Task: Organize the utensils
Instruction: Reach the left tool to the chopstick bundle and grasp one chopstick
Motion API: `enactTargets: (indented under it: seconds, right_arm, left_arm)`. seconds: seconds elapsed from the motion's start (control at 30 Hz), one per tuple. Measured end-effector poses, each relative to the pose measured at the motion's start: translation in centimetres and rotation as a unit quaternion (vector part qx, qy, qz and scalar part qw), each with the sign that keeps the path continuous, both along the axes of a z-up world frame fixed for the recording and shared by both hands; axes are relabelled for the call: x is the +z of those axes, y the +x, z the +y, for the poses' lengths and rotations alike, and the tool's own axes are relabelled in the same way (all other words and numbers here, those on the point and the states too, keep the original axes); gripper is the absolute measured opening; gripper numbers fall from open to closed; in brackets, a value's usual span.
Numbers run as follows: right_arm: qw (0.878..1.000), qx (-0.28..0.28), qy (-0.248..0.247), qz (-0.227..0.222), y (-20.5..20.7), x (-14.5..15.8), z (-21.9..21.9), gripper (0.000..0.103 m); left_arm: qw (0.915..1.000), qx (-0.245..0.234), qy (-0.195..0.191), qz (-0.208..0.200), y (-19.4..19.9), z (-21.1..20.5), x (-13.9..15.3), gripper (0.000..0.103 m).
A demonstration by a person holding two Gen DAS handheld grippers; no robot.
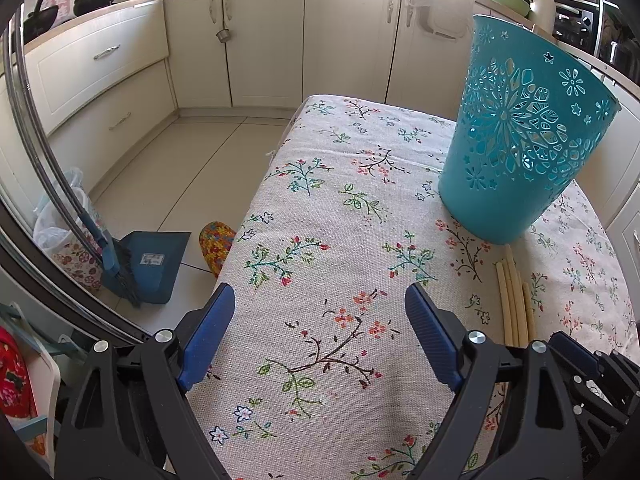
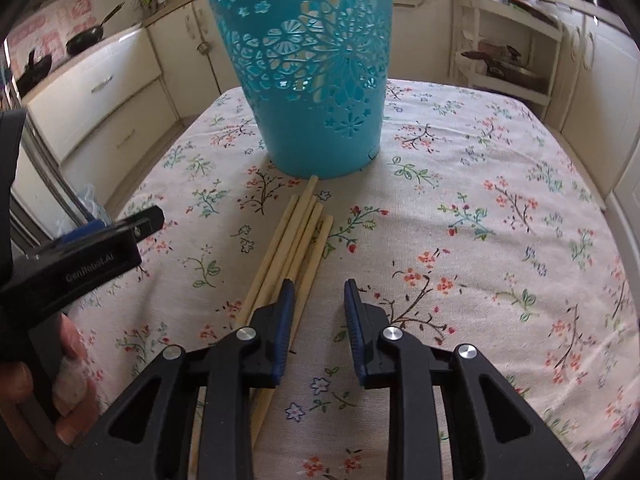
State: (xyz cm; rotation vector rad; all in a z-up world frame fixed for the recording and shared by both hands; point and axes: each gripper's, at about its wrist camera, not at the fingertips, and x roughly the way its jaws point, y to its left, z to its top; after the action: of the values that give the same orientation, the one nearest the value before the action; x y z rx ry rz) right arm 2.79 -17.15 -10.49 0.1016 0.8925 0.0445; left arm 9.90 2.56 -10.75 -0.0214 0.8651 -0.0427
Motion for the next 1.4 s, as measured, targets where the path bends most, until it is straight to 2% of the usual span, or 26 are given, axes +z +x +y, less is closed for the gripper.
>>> enactTargets:
  seconds: [0.03,0.1,0.2,0.27,0.33,0.43,0.47,0.83,1.03,1.4]
  right_arm:
    - [1.0,0.004,-0.008,0.0,0.0,0.0,0.1,0.025]
    - [0.999,0.012,-0.032,0.002,0.0,0.1,0.1,0.011]
    - [0.999,0.003,-0.044,0.009,0.1,0.0,-1.9,0.01]
    - [0.999,-0.016,-0.041,0.009,0.0,0.1,-3.6,0.01]
    - [1.0,-0.029,-0.009,0.001,-0.5,-0.2,-5.5,0.01]
    - [0.997,-0.04,0.058,-0.012,-1.0,-0.5,-7.5,0.008]
    - [0.997,-0.045,0.066,-0.012,-0.9,-0.5,-7.9,0.008]
    - [0.996,-0.038,0.08,-0.016,-0.9,-0.6,-7.7,0.013]
    - [0.996,-0.031,0.083,-0.017,-1.0,-0.5,-7.6,0.018]
    - [0.996,-0.029,0.083,-0.018,-1.0,-0.5,-7.5,0.021]
  left_arm:
    - [1.0,0.0,0.0,0.0,0.0,0.0,0.0,0.083]
    - [1.0,-0.001,-0.001,0.001,0.0,0.0,-0.1,0.083]
    - [0.9999,-0.014,0.003,0.005,0.1,-0.6,-0.2,0.083]
    - [0.9988,-0.042,0.016,0.017,0.2,-1.7,-0.4,0.083]
    - [0.997,-0.069,0.029,0.02,0.0,-3.0,-0.3,0.083]
    - [0.9954,-0.086,0.03,0.029,0.0,-4.7,-0.4,0.084]
    - [0.995,-0.089,0.032,0.032,0.1,-5.1,-0.4,0.084]
    - [0.9893,-0.122,0.07,0.039,0.6,-9.7,-0.6,0.084]
    - [0.9906,-0.117,0.053,0.047,0.8,-9.6,-0.6,0.084]
    - [0.9894,-0.126,0.056,0.047,0.2,-9.9,-0.7,0.084]
